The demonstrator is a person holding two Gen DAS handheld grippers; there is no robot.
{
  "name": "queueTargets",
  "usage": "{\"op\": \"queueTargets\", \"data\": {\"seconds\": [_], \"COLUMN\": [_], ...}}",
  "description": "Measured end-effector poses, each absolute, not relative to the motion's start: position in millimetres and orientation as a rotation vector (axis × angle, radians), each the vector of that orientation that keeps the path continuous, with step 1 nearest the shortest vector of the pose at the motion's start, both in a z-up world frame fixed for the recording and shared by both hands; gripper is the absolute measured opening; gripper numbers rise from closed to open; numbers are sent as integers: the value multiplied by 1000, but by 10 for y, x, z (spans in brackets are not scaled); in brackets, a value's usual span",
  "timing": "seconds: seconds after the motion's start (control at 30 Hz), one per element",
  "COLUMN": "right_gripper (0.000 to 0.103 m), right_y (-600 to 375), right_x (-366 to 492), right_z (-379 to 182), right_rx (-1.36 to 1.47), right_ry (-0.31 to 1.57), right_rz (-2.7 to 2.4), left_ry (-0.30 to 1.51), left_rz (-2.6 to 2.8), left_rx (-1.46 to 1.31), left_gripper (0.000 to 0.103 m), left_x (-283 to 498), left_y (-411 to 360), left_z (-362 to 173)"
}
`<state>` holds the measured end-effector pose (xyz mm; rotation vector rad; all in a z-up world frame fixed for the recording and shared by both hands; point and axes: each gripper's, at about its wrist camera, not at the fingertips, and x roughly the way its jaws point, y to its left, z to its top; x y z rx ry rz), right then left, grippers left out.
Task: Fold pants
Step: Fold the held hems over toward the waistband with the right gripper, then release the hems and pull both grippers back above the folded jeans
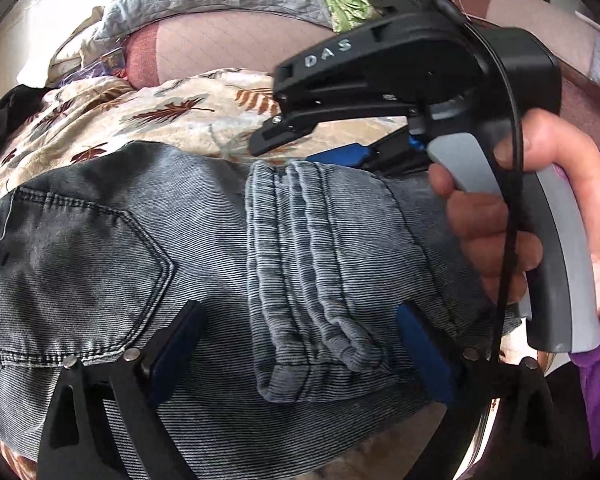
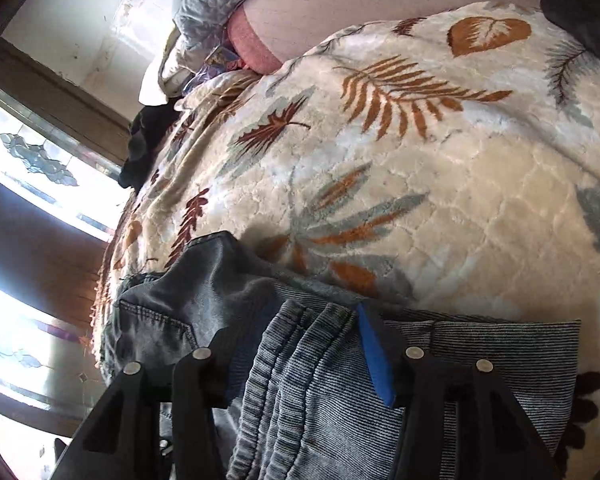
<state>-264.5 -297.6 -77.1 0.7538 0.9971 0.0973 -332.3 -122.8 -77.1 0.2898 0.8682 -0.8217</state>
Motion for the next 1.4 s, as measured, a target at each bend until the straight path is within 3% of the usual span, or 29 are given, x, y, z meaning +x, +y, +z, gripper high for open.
{"op": "queueTargets", "data": {"seconds": [0.07,0.2,0.4,0.53,0.73,0.9,1.17,1.4], "right_gripper": [53,53,53,53,51,51,51,60], "right_y": [-2952,-2946,-3044,-2996,-2911,-2995,-2847,-2443], "right_x": [-2656,-2742,-2901,-2938,-2814,-3013,-3691,-4079], "right_z": [-813,-771,-459,-395,-872,-566,-93,152], "right_rx": [797,822,772,779,874,859,767,711], "right_ry": [1023,1014,789,836,1033,918,742,671], "right_rz": [151,187,71,153,189,175,159,221], "left_ry": [866,866,877,881,900,875,767,671], "left_rz": [-877,-898,-918,-941,-899,-869,-575,-298], "left_rx": [298,294,250,243,286,267,202,234], "left_gripper": [72,68,64,63,65,65,77,82], "left_x": [-3386,-3429,-3405,-3418,-3364,-3405,-3232,-3080], "left_y": [-1250,-1220,-1146,-1128,-1190,-1013,-394,266], "left_z": [-745,-709,-676,-665,-766,-630,-188,110]}}
